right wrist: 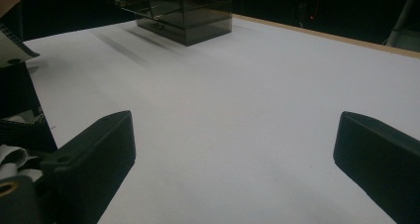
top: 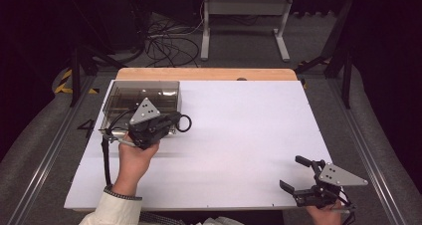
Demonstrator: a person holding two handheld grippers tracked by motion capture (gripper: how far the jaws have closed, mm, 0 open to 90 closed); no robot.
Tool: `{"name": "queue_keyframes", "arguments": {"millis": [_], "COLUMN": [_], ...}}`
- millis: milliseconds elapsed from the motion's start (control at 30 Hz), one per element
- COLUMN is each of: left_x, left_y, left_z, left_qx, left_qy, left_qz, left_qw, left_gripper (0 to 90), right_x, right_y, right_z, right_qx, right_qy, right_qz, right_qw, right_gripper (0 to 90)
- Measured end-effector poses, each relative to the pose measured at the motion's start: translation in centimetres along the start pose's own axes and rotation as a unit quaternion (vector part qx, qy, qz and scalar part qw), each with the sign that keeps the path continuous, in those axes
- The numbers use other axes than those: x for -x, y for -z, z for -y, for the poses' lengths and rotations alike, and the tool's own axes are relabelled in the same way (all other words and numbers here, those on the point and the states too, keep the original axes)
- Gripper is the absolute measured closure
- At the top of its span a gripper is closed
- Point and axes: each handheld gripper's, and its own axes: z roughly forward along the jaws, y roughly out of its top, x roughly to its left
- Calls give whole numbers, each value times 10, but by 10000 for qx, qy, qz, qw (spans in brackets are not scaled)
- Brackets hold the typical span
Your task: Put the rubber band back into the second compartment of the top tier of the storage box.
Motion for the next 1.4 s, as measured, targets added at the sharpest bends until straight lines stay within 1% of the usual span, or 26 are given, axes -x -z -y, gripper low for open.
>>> {"name": "queue_keyframes", "arguments": {"millis": [100,133,200,233,267,333,367,667,733,800,967,1067,1233,1400], "left_x": [-6,-8,-13,-16,-19,-25,-28,-48,-50,-53,-61,-66,-71,-74], "left_y": [3,5,8,10,11,15,17,26,25,24,23,22,23,23], "left_z": [2,3,4,6,7,9,10,21,23,26,33,37,41,46], "left_qx": [20,38,41,63,78,95,90,123,74,14,-54,-123,-181,-269], "left_qy": [67,100,101,135,128,211,217,372,349,284,386,353,405,397], "left_qz": [-53,-98,-175,-202,-261,-300,-330,-620,-703,-822,-951,-1085,-1161,-1250], "left_qw": [10000,9999,9998,9997,9995,9993,9992,9973,9969,9962,9947,9934,9922,9910], "left_gripper": [865,864,864,864,864,864,864,863,863,863,863,863,863,863], "right_x": [0,0,0,0,0,0,0,0,0,0,0,0,0,0], "right_y": [0,0,0,0,0,0,0,0,-1,-1,-1,-1,-1,-1], "right_z": [0,0,0,0,0,0,0,0,0,0,0,0,0,0], "right_qx": [-4,-1,10,10,10,11,7,1,1,-13,-16,-27,-22,-25], "right_qy": [-17,-22,-15,-15,-9,-8,-11,3,2,14,2,1,3,3], "right_qz": [3,2,-1,-3,-2,0,-1,-3,-12,-3,-10,-14,-16,-25], "right_qw": [10000,10000,10000,10000,10000,10000,10000,10000,10000,10000,10000,10000,10000,10000], "right_gripper": [34,34,34,34,34,34,34,34,34,34,34,34,34,34]}}
